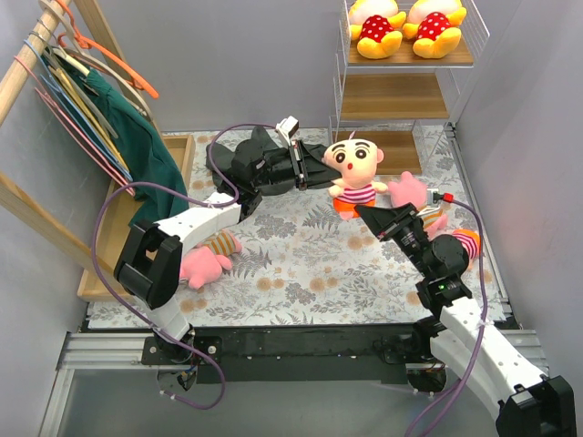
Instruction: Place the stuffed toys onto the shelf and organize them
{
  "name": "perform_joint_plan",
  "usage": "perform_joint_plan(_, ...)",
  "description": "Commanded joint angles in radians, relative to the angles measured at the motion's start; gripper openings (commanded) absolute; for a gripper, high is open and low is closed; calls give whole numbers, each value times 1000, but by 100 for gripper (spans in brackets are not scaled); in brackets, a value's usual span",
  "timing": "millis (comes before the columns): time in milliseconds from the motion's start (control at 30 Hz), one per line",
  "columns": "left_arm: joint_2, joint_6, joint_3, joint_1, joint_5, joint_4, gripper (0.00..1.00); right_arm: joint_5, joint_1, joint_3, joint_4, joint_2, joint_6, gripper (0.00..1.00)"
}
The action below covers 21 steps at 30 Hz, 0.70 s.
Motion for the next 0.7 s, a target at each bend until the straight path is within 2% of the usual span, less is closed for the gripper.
perform_joint_plan(0, -54, -13, -10, 2, 7, 28, 0, 28, 5, 4, 135, -5, 18, 10)
perform_joint_plan(33, -54, -2, -7, 2, 12, 17, 3, 42, 3, 1, 135, -16, 17, 2)
perform_joint_plan(67, -55, 9, -4, 2, 15, -7, 12, 48, 3, 2, 135, -23, 8, 1)
perform_joint_plan(100, -55, 23, 0, 2, 14, -24, 31, 54, 3, 4, 122, -28, -2, 1)
perform_joint_plan(200, -55, 108, 31, 3, 9, -137, 70, 91, 3, 42, 59, -48, -51, 1)
perform_joint_plan(333, -72, 197, 43, 6, -34, -256, 84, 165, 1, 113, -53, -48, -132, 1)
perform_joint_plan(500, -115, 325, 48, 12, -98, -392, 97, 189, -5, 289, -196, 36, -244, 1)
perform_joint_plan(667, -172, 466, 79, 14, -149, -562, 98, 219, -57, 404, -279, 133, -333, 1)
